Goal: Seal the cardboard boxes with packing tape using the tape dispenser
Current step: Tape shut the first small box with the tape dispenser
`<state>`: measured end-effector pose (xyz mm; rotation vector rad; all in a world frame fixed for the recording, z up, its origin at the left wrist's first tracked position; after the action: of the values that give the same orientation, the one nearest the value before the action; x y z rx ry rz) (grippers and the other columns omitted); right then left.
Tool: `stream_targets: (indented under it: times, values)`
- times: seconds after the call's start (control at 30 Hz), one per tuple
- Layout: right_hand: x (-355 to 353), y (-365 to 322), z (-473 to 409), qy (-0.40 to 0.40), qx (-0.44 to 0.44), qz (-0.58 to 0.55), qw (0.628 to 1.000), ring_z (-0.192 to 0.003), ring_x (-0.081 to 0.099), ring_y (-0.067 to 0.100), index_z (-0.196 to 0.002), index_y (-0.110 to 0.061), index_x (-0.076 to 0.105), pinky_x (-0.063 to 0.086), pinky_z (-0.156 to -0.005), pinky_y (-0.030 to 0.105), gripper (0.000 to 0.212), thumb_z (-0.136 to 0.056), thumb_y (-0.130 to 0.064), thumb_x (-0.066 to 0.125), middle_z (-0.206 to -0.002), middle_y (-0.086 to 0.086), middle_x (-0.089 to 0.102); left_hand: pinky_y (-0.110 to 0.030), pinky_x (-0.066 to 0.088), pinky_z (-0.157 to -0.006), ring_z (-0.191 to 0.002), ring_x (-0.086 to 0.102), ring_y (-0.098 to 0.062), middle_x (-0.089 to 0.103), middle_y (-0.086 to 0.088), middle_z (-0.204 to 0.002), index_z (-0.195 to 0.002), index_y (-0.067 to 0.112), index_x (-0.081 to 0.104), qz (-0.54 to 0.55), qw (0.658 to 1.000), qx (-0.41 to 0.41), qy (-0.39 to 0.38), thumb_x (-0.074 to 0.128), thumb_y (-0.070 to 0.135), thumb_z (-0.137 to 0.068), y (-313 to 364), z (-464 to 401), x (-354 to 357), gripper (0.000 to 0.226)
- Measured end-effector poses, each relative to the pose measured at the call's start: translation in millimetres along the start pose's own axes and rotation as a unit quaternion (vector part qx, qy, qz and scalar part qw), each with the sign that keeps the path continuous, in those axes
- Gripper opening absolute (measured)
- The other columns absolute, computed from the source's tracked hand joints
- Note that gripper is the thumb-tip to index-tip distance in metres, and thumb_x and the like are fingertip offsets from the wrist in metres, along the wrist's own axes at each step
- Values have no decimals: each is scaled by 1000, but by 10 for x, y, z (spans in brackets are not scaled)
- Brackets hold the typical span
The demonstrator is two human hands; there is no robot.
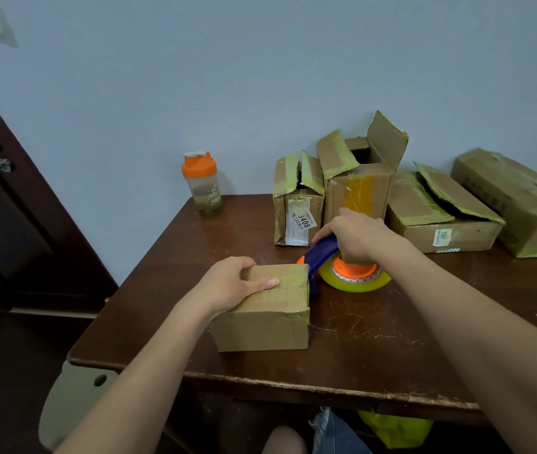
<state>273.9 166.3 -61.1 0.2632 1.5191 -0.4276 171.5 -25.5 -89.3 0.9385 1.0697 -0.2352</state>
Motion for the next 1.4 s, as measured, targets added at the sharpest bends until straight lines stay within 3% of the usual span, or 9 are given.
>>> stream_targets:
  times: [0.17,0.6,0.77,0.93,1.07,1.13,1.23,1.3,1.4]
  values:
    - [-18,-9,-77,-14,-6,1,1000,-98,48,28,-122,-53,56,39,-75,42,62,-85,-2,51,-104,-1,40,-27,38,-82,-100,47,-12,52,8,-112,-123,17,59,3,1000,3,7,63,54,-85,2,-19,4,54]
    - [-163,-89,-242,-24,-22,23,999,-91,51,27,-114,-50,63,38,-59,34,63,-80,0,49,-105,-2,47,-34,48,-84,-96,57,-16,62,2,-103,-108,17,62,-11,1000,15,0,62,60,-82,-30,-42,3,51]
    - [-265,-163,-172,-26,-44,23,998,-88,51,23,-116,-46,64,43,-62,34,63,-79,2,48,-103,-4,50,-30,46,-77,-97,56,-16,61,3,-106,-114,17,61,-18,1000,13,-4,62,61,-82,-10,-15,6,53]
    - [-1169,-1,-141,67,-33,43,996,-80,49,21,-110,-41,69,46,-69,34,58,-74,2,52,-82,-10,56,-27,40,-84,-108,52,-19,57,-2,-127,-131,12,55,-36,999,4,-5,61,57,-85,64,-19,-24,65]
    - [-1312,-78,16,88,-42,29,995,-85,52,23,-111,-40,69,52,-77,39,61,-72,3,50,-94,-3,63,-31,45,-79,-103,56,-17,62,-2,-116,-118,12,62,-65,997,-5,-27,61,64,-82,107,-26,-80,63]
    - [-1275,-160,103,82,-54,13,995,-84,52,23,-114,-39,69,52,-72,37,63,-72,4,49,-95,-1,62,-28,45,-78,-104,58,-17,63,2,-111,-113,14,65,-68,998,13,6,61,62,-83,149,-3,-155,57]
    - [-1285,-311,211,82,-69,-6,994,-81,48,20,-117,-35,68,39,-56,26,61,-75,5,52,-90,-4,57,-24,44,-73,-98,60,-11,67,4,-105,-109,16,68,20,987,61,146,57,47,-94,234,103,-336,37]
    - [-1299,-430,254,92,-86,-15,992,-82,49,19,-118,-35,67,37,-61,28,60,-75,4,54,-96,-4,60,-27,49,-84,-99,63,-12,68,2,-105,-112,15,66,159,962,56,216,50,34,-100,231,176,-416,28]
    - [-1327,-617,288,102,-110,-46,988,-85,53,18,-118,-38,67,41,-69,28,61,-74,3,55,-104,-6,63,-33,54,-92,-102,67,-24,67,-14,-111,-114,3,59,475,871,-24,124,40,25,-106,229,210,-326,30]
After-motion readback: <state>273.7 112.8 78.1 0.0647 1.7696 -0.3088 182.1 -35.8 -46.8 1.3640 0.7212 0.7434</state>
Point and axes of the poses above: each hand's wrist, its own z-axis away from the middle knuckle, its own x-axis out of the palm, y = z × x, the point moved 6 cm from there along -z, towards the middle knuckle
